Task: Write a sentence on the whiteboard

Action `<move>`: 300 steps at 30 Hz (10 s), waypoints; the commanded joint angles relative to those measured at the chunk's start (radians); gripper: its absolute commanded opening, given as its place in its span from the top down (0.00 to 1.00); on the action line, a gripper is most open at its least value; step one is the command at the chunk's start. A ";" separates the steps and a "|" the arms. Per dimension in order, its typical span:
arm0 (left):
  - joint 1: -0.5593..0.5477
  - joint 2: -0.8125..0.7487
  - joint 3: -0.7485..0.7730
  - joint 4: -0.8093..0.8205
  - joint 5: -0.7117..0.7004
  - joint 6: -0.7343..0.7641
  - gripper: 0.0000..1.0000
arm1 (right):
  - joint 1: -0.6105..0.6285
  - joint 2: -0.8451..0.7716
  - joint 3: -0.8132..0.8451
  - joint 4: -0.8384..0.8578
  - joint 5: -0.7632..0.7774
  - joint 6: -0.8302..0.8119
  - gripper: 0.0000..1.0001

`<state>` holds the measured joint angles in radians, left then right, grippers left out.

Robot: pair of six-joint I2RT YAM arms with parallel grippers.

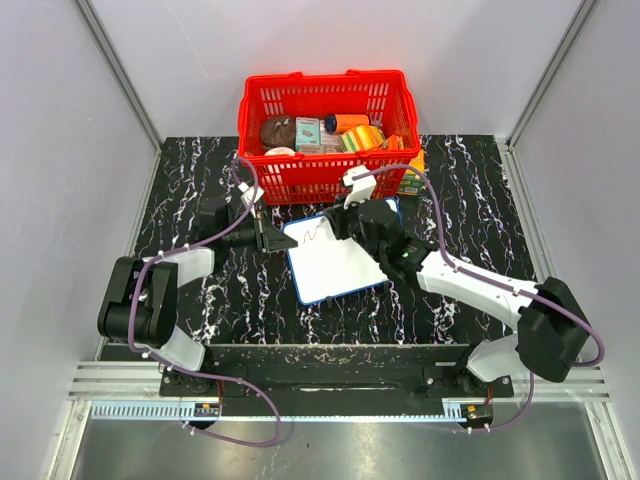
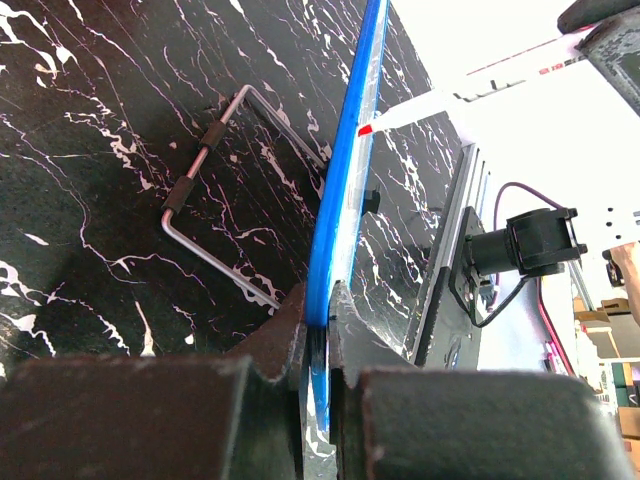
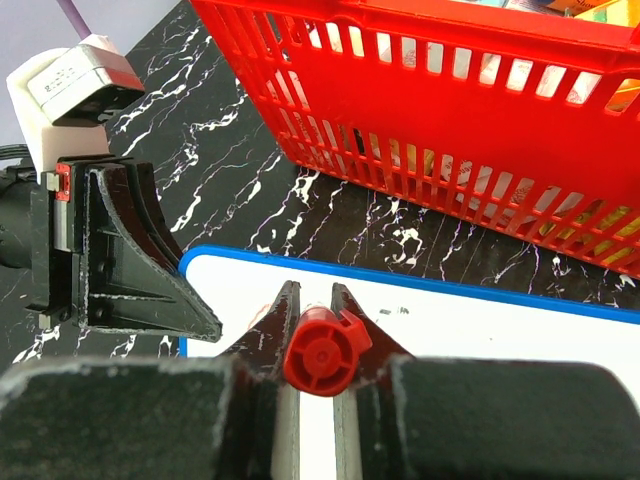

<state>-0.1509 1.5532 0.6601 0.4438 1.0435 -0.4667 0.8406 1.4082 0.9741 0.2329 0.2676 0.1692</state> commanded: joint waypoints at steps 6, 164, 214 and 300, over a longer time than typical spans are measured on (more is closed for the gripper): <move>-0.006 0.011 -0.013 0.006 -0.097 0.119 1.00 | 0.000 -0.126 -0.052 0.031 -0.044 0.009 1.00; -0.007 0.019 -0.007 -0.001 -0.099 0.120 1.00 | -0.029 -0.123 -0.045 0.009 0.047 0.047 1.00; -0.009 0.016 -0.007 -0.002 -0.102 0.122 1.00 | -0.029 -0.084 -0.098 -0.041 0.010 0.081 1.00; -0.009 0.013 -0.008 -0.004 -0.105 0.122 1.00 | -0.074 -0.080 -0.040 -0.076 0.074 0.030 1.00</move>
<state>-0.1513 1.5536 0.6601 0.4385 1.0458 -0.4610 0.7883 1.3247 0.8932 0.1726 0.2962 0.2272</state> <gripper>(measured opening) 0.079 0.154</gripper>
